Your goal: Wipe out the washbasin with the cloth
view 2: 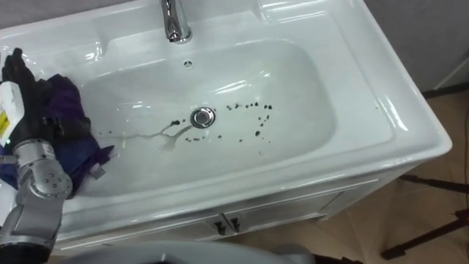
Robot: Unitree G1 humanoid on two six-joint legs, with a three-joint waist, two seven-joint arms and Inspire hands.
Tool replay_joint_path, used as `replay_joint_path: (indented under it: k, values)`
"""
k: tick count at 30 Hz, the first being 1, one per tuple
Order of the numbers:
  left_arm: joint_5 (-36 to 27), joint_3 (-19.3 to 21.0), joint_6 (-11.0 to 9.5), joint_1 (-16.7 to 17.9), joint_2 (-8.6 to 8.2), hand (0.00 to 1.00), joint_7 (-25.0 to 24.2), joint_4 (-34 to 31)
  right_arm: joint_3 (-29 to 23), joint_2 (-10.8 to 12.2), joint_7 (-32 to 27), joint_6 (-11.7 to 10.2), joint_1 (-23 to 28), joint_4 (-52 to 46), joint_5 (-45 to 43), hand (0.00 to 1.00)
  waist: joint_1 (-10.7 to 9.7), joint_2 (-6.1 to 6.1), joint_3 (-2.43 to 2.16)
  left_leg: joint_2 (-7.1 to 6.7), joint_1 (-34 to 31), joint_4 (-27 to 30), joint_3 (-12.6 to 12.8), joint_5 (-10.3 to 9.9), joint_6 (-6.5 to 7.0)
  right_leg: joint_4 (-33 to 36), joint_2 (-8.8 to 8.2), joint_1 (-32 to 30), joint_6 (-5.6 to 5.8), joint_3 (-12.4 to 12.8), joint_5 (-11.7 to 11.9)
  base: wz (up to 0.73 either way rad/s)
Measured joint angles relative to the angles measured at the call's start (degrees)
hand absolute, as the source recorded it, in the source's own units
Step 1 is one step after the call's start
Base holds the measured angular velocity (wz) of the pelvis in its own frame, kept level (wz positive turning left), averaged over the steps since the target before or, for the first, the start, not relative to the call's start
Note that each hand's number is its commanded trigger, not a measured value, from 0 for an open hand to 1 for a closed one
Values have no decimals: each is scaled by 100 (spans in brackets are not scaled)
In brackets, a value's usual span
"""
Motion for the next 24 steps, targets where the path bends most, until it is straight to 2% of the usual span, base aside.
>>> replay_joint_path:
  k: [4, 8, 16, 18, 24]
  values:
    - [45, -3, -47, 84, -46, 0, -42, 426, -14, 2, -2, 63, -10, -38, -2, 0, 5, 3, -10, 2, 0, 2, 16, 0, 0, 7, 6, -8, 0, 16, 0, 0]
    - [157, 8, -53, 66, -141, 0, -31, 634, -17, -10, -13, 79, 49, -44, 4, 0, -5, -6, -106, 4, 43, 15, 46, 0, 0, 28, 9, 14, 0, 53, 0, -6]
    - [164, 14, -66, 30, -200, 0, 45, 838, -31, -17, -61, 178, 48, -98, -17, 0, -26, -18, -104, 14, 112, -10, 70, -2, -2, 43, 15, 21, -10, 60, 7, -1]
    - [317, 10, -103, 6, -213, 100, 114, 947, -30, -26, -80, 228, 56, -195, -53, 0, -26, -19, -102, 15, 111, -60, 71, -1, -3, 46, 21, 16, -10, 60, 7, 0]
    - [460, 14, -263, 27, -241, 100, 258, 1191, -22, -35, -103, 223, 37, -234, -119, 0, 15, -24, -101, 17, 165, -54, 77, 3, -9, 16, 30, 44, -11, 77, 6, 0]
